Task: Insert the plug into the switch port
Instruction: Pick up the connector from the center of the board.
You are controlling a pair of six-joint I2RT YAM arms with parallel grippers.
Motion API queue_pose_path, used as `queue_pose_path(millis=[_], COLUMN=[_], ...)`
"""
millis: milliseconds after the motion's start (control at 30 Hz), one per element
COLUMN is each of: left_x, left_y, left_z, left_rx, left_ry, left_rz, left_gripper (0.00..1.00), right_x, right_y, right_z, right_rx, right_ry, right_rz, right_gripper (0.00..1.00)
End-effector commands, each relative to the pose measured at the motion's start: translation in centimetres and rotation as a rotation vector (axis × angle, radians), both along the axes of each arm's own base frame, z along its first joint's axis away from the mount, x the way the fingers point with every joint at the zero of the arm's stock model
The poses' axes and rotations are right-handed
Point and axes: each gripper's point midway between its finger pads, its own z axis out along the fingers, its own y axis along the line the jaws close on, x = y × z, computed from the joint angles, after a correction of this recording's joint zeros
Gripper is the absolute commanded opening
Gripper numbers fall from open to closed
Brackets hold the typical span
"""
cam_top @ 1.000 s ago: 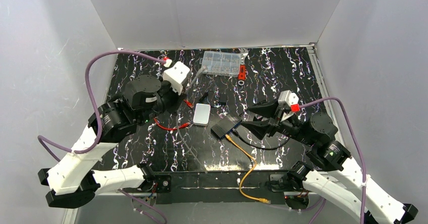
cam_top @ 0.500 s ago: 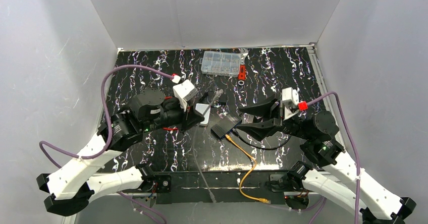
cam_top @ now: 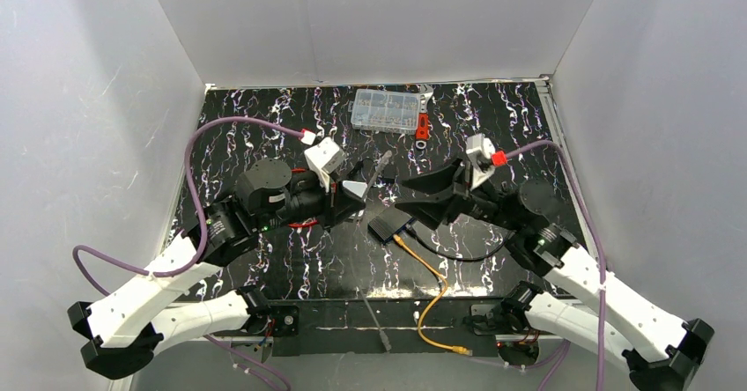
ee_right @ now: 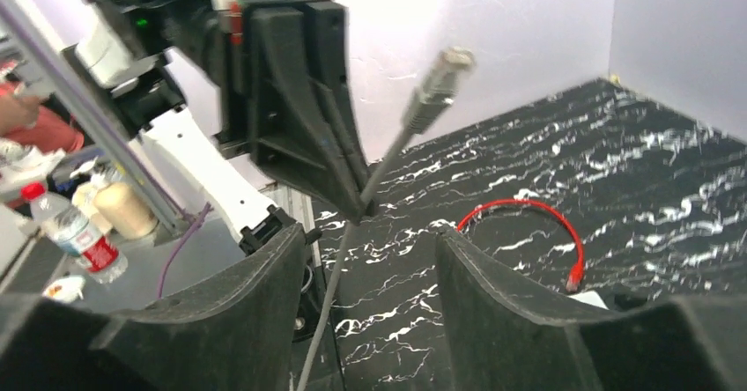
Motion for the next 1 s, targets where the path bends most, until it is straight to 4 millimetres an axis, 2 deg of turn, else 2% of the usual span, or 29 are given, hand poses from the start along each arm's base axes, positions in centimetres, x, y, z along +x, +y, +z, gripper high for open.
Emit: queue_pose_path(millis=[0,233,433,567,733,967], left_x=[1.6,3.8,5.4,5.9,6.1,6.2], left_y=[0.5,1.0,2.0,2.5,3.2,3.5], left_z=[0.8,0.0,-0.7,-0.6,-0.2,0.1], left_rx=[-0.027,0.014,0.065,0.068,0.057,0.044], left_ry=[-0.031,-0.031,-0.026,-0.034,-0.046,-0.050], left_rz=[0.102,0.224,0.334,0.373,0.411,0.431], left_gripper=[0.00,0.00,0.00,0.00,0.00,0.00], right_x=[3.0,5.5,5.7,6.8,8.3,8.9], right_y=[0.6,2.8,4.9,6.4,7.3,8.8], right_z=[1.7,2.0,3.2,2.4,1.2,0.6], right_rx=[0.073,0.081,0.103,0.065,0.044,0.041], right_ry=[0.103,0.217,0.236,0.293,0.360,0.393], right_rz=[-0.109,-0.136,-0.119,-0.151,-0.206,-0.206], right_gripper=[0.60,0.60,0.59,0.59,0.58,0.57])
